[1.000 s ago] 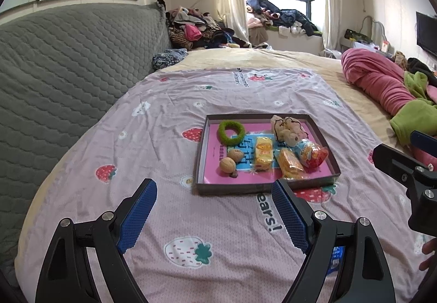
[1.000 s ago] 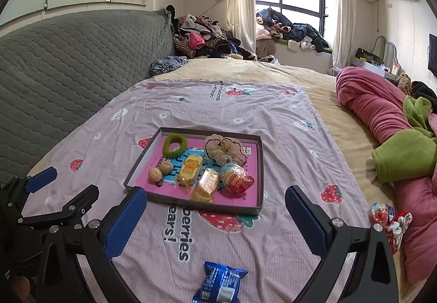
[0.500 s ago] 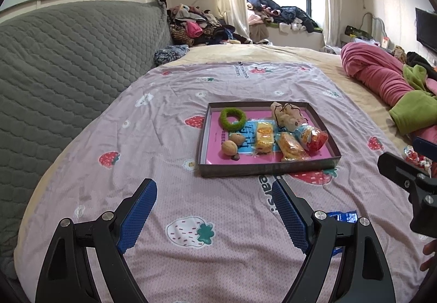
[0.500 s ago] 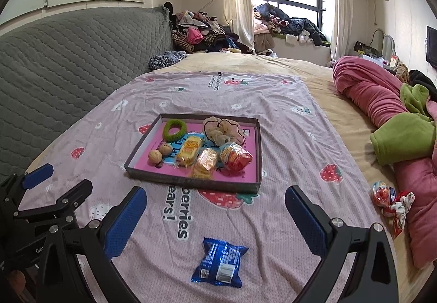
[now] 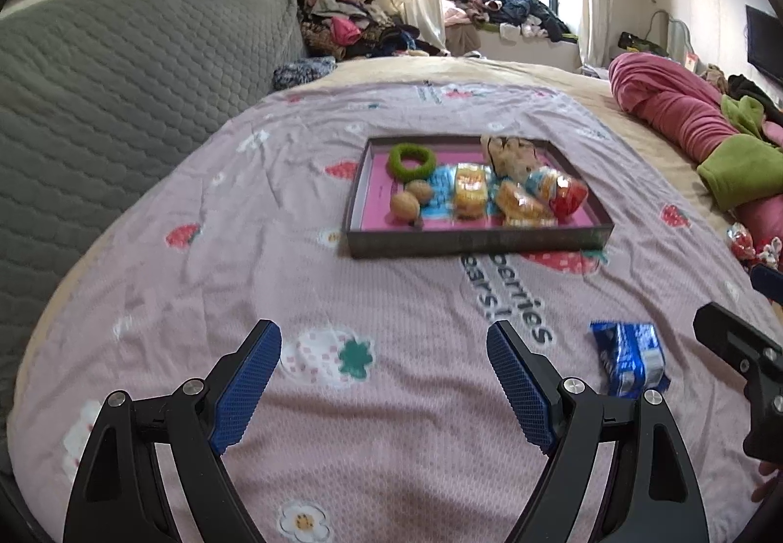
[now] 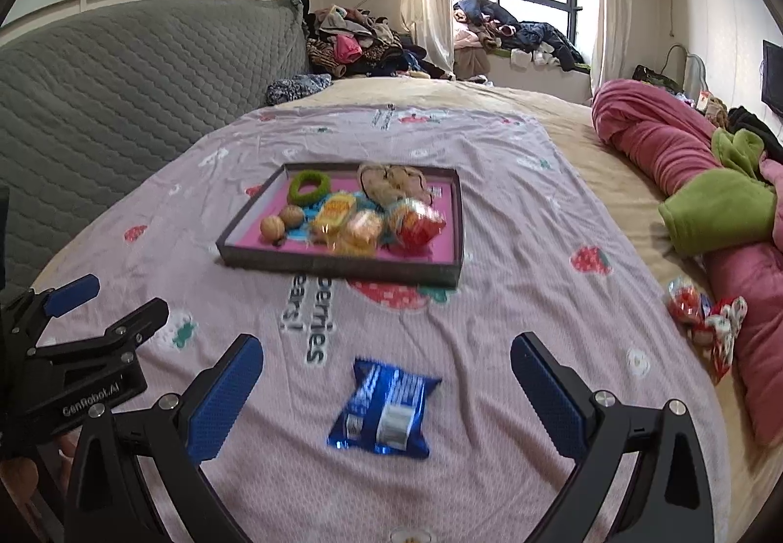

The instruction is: Organize objects

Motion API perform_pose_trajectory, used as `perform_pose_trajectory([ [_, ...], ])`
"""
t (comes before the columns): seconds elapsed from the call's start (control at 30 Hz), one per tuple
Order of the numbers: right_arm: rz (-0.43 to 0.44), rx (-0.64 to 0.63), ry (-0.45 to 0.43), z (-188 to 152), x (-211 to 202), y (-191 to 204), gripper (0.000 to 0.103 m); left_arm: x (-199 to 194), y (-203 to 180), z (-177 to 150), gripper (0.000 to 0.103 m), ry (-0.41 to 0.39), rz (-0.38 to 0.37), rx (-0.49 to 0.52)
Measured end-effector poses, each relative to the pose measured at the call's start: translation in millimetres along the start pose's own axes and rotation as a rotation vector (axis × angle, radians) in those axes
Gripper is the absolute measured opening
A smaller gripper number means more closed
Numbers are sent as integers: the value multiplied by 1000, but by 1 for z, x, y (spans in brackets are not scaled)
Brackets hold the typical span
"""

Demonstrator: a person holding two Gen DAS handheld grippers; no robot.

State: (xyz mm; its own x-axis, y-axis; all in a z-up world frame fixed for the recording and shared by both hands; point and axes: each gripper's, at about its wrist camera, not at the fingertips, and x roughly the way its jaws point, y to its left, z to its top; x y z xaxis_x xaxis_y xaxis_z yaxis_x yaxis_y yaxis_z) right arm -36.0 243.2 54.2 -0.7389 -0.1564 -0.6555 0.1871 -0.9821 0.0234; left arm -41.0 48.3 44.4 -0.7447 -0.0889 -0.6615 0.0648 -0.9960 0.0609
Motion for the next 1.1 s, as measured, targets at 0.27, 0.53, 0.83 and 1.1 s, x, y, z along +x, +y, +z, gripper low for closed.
perform_pose_trajectory([
  [0.27, -4, 2, 21, -24, 7, -2, 102, 8, 3, -25, 87, 18, 13, 2],
  [0.53, -1, 13, 19, -38, 9, -4, 102, 15, 0, -35, 87, 32, 37, 20],
  [0.83, -8, 5, 47, -67, 16, -6, 102, 28, -4, -48, 87, 58, 21, 25],
  [1.1, -15, 31, 83, -83, 34, -18, 102, 37, 2, -54, 87, 28, 24, 8],
])
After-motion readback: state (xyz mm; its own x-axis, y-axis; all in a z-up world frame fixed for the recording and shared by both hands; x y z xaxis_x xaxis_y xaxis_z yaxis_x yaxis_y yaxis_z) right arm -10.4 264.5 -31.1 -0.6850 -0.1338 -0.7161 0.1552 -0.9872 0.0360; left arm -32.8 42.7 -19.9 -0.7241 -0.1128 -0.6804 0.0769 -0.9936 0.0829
